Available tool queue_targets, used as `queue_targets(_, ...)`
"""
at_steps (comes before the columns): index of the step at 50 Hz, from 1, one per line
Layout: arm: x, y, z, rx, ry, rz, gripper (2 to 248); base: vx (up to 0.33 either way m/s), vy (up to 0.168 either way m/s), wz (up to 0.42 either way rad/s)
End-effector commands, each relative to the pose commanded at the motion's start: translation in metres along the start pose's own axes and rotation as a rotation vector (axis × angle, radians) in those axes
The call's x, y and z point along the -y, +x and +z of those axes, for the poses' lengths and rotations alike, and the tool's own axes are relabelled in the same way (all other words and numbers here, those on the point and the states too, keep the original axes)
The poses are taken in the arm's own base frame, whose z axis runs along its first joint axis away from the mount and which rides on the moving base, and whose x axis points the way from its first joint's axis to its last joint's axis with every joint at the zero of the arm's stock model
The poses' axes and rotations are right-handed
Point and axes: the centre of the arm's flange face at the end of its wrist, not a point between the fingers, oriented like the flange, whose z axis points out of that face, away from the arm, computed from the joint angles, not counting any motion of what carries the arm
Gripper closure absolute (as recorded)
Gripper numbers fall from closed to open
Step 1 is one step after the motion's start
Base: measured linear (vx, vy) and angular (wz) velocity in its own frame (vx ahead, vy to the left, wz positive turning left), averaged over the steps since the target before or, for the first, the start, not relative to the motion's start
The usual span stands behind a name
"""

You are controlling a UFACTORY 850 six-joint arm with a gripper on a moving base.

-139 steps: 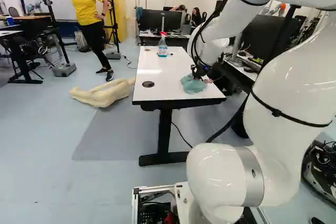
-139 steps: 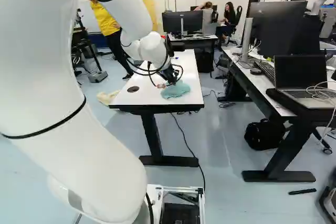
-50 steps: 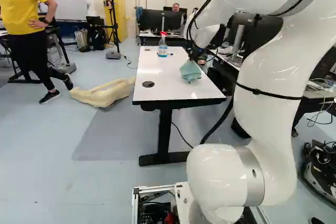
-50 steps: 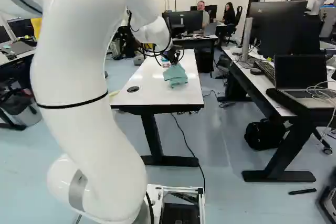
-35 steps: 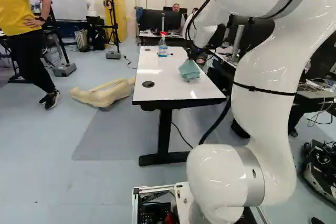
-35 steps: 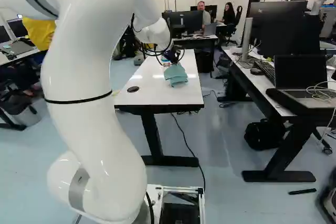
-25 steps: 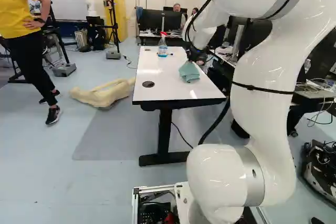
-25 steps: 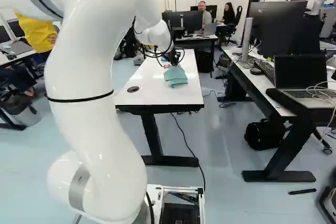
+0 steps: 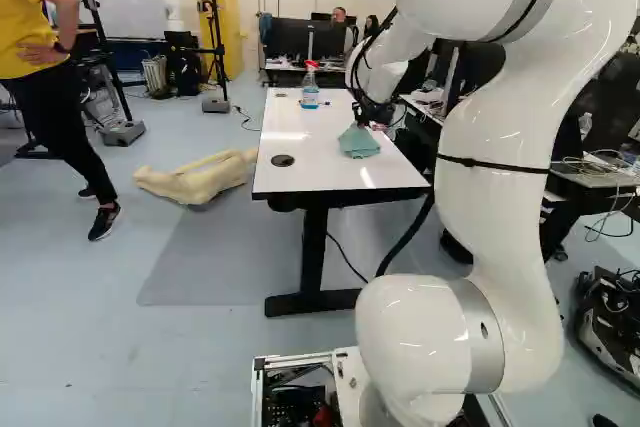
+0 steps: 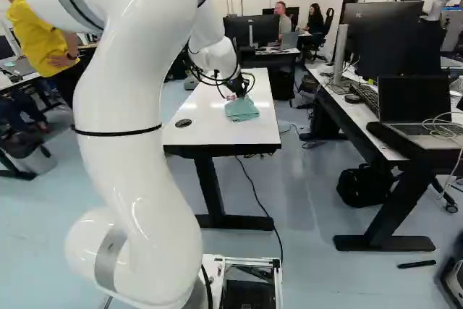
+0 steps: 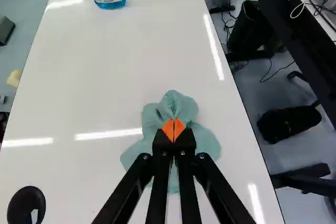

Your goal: Clean the table with the green towel

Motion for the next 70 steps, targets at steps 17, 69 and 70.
queue_targets(17, 0.0, -0.01, 0.02, 0.033, 0.0, 0.0, 230, 0.0, 0.0, 0.0)
queue_targets(69, 0.0, -0.028, 0.035, 0.161, 0.0, 0.0, 230, 0.0, 0.0, 0.0)
queue_targets(70, 0.0, -0.028, 0.035, 0.164, 0.0, 0.0, 230, 0.0, 0.0, 0.0)
